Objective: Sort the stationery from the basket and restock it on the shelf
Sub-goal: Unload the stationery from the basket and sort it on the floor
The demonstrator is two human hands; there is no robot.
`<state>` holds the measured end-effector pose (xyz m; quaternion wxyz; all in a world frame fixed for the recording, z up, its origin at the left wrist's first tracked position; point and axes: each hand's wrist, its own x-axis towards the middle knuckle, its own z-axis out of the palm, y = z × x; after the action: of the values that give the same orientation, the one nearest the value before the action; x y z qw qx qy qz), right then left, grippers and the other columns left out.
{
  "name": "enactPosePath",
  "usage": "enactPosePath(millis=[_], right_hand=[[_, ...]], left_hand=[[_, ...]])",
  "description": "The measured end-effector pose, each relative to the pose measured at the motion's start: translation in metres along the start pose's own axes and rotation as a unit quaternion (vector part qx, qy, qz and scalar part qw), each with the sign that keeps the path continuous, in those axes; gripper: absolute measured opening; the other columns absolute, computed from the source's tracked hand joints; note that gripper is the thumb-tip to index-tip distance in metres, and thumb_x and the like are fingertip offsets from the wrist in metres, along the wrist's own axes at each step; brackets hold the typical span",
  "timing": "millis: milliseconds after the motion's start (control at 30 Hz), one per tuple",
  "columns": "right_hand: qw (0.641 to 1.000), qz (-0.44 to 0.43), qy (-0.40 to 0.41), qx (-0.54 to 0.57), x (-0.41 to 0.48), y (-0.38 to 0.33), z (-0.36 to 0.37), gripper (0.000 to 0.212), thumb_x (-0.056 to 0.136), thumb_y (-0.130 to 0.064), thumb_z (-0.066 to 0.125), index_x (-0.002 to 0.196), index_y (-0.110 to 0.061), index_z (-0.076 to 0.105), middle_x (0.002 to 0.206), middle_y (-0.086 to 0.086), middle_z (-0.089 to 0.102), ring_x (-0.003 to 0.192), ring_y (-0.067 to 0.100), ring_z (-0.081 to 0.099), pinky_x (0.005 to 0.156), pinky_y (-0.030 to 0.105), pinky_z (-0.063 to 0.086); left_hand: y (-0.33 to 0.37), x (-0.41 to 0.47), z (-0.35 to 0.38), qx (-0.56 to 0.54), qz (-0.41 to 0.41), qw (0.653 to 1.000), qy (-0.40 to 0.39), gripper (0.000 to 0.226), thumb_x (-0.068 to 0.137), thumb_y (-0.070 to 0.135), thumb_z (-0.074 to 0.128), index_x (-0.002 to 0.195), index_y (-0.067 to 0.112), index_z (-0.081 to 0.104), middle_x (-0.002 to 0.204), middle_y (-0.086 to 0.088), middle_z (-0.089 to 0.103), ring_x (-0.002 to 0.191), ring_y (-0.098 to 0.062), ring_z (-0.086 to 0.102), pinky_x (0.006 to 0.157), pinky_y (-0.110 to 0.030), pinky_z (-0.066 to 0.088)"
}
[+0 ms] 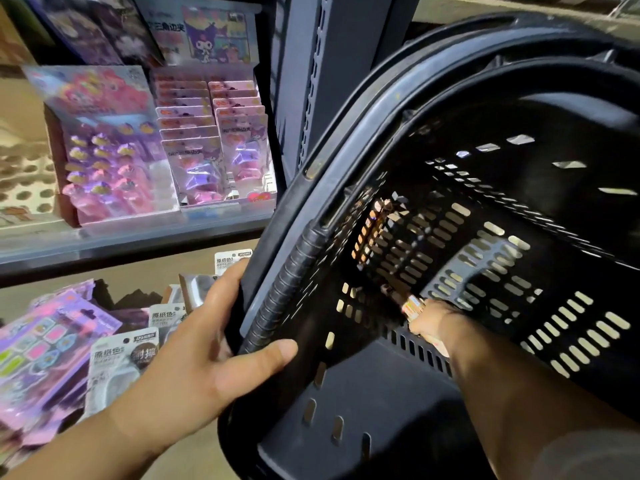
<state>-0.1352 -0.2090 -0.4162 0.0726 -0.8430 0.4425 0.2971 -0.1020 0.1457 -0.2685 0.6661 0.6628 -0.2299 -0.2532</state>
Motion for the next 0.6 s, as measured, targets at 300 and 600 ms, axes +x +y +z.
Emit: enactPosePath(millis=[300,600], right_hand=[[0.999,-0.014,-0.022,0.035,-0.002,-0.003,0.000,0.055,0.085,-0.019,0.065,0.133,-0.014,0.038,0.132,0.015,0.049,0.118,0.032,0.052,0.085,0.031,0.041],[0.993,-0.022,-0.013,0.119,-0.007,-0.020,-0.003,0.052,0.078,-0.022,0.074,0.121,-0.006,0.052,0.107,0.015,0.061,0.092,0.028,0.062,0.053,0.023,0.037]], left_hand=[[-0.001,0.000,0.003,-0.018,0.013,1.000,0.007,0.063,0.063,0.034,0.075,0.119,0.056,0.055,0.123,0.015,0.066,0.115,0.000,0.060,0.087,-0.009,0.047],[-0.002,-0.001,0.002,-0.016,0.007,1.000,-0.001,0.068,0.064,0.035,0.077,0.124,0.054,0.052,0.125,0.013,0.065,0.116,-0.002,0.060,0.087,-0.009,0.047]])
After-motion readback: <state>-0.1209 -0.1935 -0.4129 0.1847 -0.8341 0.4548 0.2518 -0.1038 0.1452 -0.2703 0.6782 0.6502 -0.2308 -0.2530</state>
